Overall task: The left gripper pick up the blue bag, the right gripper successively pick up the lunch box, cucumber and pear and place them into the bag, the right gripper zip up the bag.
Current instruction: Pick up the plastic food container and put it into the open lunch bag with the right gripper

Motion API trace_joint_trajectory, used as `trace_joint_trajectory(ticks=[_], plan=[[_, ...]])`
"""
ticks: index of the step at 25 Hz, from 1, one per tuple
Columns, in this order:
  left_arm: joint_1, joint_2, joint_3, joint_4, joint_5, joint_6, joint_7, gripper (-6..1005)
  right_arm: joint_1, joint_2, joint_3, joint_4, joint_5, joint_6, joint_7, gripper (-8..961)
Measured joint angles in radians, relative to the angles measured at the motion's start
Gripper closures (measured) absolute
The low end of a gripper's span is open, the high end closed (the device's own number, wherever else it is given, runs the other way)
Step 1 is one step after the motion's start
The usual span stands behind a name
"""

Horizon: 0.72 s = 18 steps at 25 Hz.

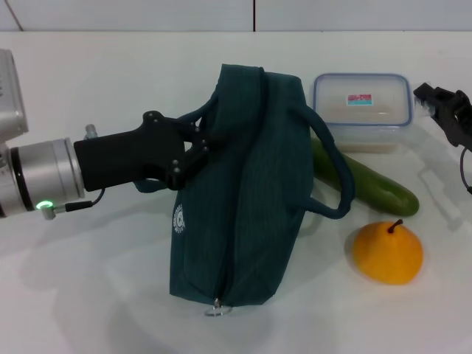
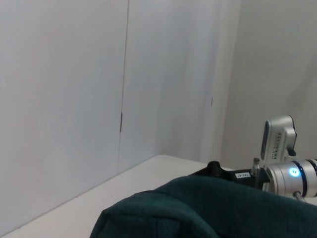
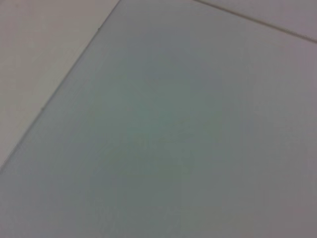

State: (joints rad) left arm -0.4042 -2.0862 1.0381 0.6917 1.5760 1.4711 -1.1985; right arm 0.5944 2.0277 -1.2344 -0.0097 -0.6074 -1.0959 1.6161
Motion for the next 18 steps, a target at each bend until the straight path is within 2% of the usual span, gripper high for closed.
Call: trace_joint_trajectory(ticks=[4, 11, 18], plan=[[0.008, 0.001, -0.001, 0.003, -0.033, 0.009, 0.001, 963, 0.000, 0.000, -0.011, -0.011, 0.000, -0.008, -0.093, 859], [0.024, 0.004, -0.040, 0.007, -0.066, 0.067, 0.004, 964, -0.046, 0.000, -0.029, -0.077, 0.000, -0.063, -0.191, 859], [0.023, 0.004, -0.044, 0.010, -0.064, 0.077, -0.035, 964, -0.086, -0.003, -0.036, -0.136, 0.000, -0.117, -0.281, 858]])
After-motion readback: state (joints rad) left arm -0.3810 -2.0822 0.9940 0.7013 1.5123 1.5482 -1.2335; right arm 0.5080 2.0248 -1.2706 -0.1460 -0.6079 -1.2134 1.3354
